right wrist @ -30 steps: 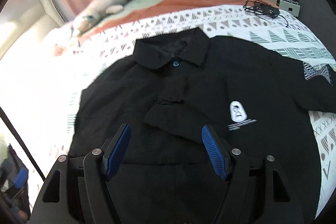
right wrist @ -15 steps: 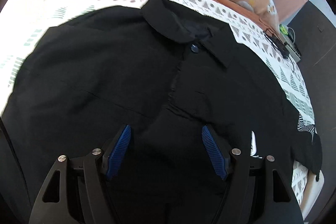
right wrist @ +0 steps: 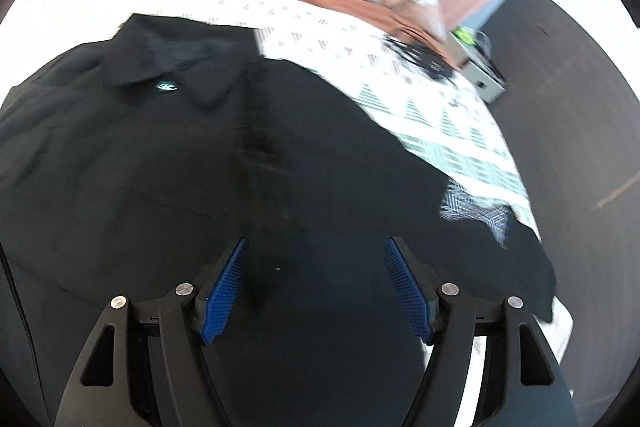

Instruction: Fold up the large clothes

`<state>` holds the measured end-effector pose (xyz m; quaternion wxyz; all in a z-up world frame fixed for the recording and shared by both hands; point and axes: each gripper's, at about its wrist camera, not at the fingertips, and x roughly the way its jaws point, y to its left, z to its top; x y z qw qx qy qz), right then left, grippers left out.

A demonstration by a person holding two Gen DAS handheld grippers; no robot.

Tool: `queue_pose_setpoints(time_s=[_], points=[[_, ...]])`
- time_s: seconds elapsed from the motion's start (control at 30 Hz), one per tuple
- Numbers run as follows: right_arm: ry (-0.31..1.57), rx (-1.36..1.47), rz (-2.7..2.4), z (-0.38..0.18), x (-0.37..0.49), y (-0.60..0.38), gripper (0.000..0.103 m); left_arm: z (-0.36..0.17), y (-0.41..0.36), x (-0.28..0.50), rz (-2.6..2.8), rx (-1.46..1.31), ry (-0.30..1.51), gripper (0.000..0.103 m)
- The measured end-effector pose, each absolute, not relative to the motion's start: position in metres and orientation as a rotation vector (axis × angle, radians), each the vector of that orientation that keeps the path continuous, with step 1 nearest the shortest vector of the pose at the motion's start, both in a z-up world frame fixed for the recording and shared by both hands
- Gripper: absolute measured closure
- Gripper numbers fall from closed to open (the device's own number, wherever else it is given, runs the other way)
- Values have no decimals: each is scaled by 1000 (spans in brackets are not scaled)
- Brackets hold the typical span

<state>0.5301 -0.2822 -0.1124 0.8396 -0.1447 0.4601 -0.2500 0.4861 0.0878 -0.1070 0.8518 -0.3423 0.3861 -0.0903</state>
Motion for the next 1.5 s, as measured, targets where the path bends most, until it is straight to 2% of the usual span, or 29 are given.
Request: queue_pose_setpoints(time_s=[0.43,0.73,0.8,0.93,1.17,1.43,1.47,1.5], points=[[942,89,-428,-90,464,-374,34,-98,36,487,-222,-640,840,0],[955,-5,-248,-128,474,-335,35,-117,22,493,-188,-618,869,0],[973,-24,-216,-141,487,-325,53,-122,21,499,-182,-629,876,0],[1006,-55,-186,-156,507,-318,56,-128,17,506,-182,-654,871,0],[1002,-124,-242,-171,549,-317,70,-132,21,513,-149,-607,881,0],[975,-11,-272,-164,554,-324,70,-132,22,511,-146,-624,882,0],[957,19,-276,-160,549,-329,67,-132,22,511,-151,-626,880,0],[941,43,-273,-155,542,-333,54,-131,21,510,-156,-627,877,0]])
